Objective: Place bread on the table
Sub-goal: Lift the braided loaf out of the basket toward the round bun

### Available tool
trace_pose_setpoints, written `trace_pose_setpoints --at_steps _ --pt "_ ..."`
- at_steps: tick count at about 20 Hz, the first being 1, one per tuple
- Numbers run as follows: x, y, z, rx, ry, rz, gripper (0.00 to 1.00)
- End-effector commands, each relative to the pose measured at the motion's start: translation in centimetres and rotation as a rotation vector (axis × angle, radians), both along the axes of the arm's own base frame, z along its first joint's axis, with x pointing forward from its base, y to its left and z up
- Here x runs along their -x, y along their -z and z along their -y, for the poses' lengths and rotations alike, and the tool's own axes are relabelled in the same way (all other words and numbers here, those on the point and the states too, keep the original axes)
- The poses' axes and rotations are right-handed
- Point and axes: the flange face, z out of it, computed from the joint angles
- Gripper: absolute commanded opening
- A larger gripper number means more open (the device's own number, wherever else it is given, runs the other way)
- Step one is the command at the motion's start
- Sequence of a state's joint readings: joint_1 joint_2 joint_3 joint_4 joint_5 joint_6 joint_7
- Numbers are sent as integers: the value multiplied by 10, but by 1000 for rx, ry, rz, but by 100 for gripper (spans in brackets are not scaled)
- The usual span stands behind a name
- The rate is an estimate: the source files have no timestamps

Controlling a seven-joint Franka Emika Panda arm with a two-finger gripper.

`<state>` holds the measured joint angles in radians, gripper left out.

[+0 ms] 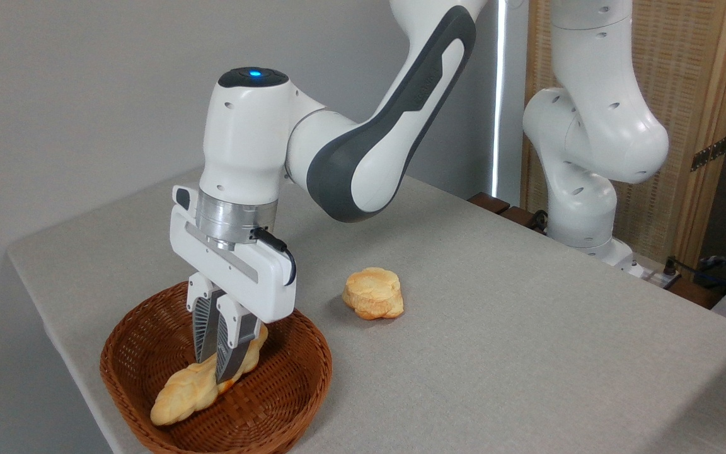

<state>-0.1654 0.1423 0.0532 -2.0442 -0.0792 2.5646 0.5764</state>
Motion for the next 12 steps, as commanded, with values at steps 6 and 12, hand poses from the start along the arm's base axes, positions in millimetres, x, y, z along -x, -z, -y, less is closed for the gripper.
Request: trace_pose_setpoints --at_steps 6,12 --pt "-1 -38 -25 2 -57 -35 18" --pt "0 -58 -35 2 -70 -81 18"
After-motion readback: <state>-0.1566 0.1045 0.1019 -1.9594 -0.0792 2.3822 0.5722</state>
